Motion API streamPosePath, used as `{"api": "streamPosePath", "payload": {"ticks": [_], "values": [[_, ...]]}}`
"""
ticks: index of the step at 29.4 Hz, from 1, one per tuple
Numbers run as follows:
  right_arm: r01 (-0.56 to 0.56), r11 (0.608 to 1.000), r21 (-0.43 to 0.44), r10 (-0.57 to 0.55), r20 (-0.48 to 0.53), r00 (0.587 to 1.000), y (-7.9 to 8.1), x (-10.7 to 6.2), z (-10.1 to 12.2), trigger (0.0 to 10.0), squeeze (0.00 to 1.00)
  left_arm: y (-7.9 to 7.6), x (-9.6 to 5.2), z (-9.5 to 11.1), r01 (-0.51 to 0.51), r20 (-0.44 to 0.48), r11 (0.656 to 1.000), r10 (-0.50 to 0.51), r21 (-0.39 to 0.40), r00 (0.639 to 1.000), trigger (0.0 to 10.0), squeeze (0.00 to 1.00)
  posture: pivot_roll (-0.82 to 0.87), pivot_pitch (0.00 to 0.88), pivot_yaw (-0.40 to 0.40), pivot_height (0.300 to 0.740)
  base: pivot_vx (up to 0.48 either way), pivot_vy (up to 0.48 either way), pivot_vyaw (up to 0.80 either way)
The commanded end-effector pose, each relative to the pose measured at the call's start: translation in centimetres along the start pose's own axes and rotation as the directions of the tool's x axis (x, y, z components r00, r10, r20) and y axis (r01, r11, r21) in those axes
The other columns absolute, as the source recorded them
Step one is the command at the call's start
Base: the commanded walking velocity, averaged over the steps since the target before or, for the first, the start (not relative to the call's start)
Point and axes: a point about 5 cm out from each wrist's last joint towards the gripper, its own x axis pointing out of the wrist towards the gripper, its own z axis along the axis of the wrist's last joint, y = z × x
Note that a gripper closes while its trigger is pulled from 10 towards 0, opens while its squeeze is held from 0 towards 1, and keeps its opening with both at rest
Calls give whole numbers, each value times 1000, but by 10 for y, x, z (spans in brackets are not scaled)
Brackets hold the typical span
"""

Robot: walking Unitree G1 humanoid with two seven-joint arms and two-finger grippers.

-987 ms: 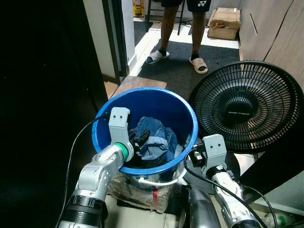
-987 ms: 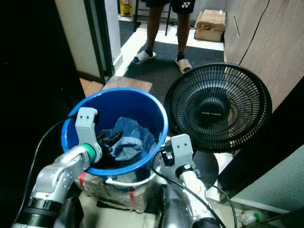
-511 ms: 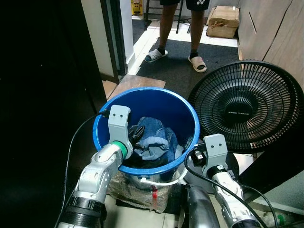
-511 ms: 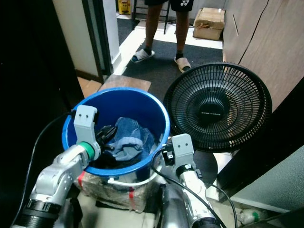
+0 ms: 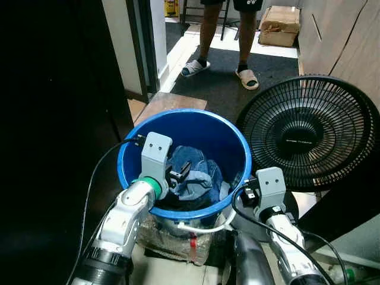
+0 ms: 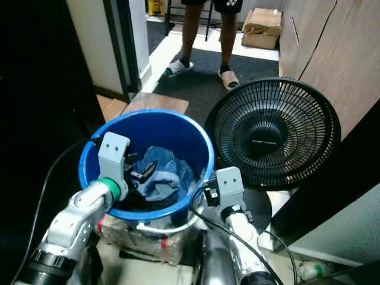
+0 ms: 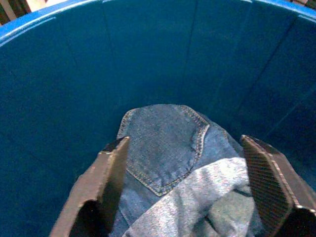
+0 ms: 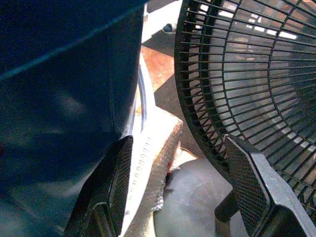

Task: Clothes washing

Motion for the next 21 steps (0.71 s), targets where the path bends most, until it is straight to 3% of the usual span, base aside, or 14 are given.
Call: {"api": "streamPosePath", "payload": {"ticks": [1,2,5,6,11,13,17,21], "values": [[-13,1000,2,13,-1,1000,4,-2,-2,10000,0,10,-9,-62,-60,-251,998,55,-10,966,10000,1000,40,178,13,492,0,0,0],[-13,1000,2,13,-1,1000,5,-2,-2,10000,0,12,-8,-64,-67,-255,997,73,34,964,10000,1000,39,178,14,492,0,0,0],[-13,1000,2,13,-1,1000,5,-2,-2,10000,0,14,-8,-65,-69,-255,995,84,65,963,10000,1000,39,178,14,492,0,0,0],[-13,1000,2,13,0,1000,5,-2,-2,10000,0,15,-7,-64,-52,-231,993,75,103,970,10000,0,37,179,14,492,0,0,0],[-11,1000,1,11,-2,1000,4,-2,-2,10000,0,10,-9,-56,21,-131,977,8,214,991,10000,0,37,179,14,492,0,0,0],[-11,1000,1,11,-2,1000,4,-2,-2,10000,0,10,-9,-56,21,-131,977,8,214,991,10000,0,37,179,14,492,0,0,0],[-12,1000,1,12,-1,1000,4,-1,-2,10000,0,8,-6,-55,56,-116,955,-23,293,993,10000,0,36,179,11,492,0,0,0],[-13,1000,0,13,1,1000,4,-1,-1,10000,0,12,0,-54,42,-132,955,-3,295,991,10000,0,33,177,12,492,0,0,0]]}}
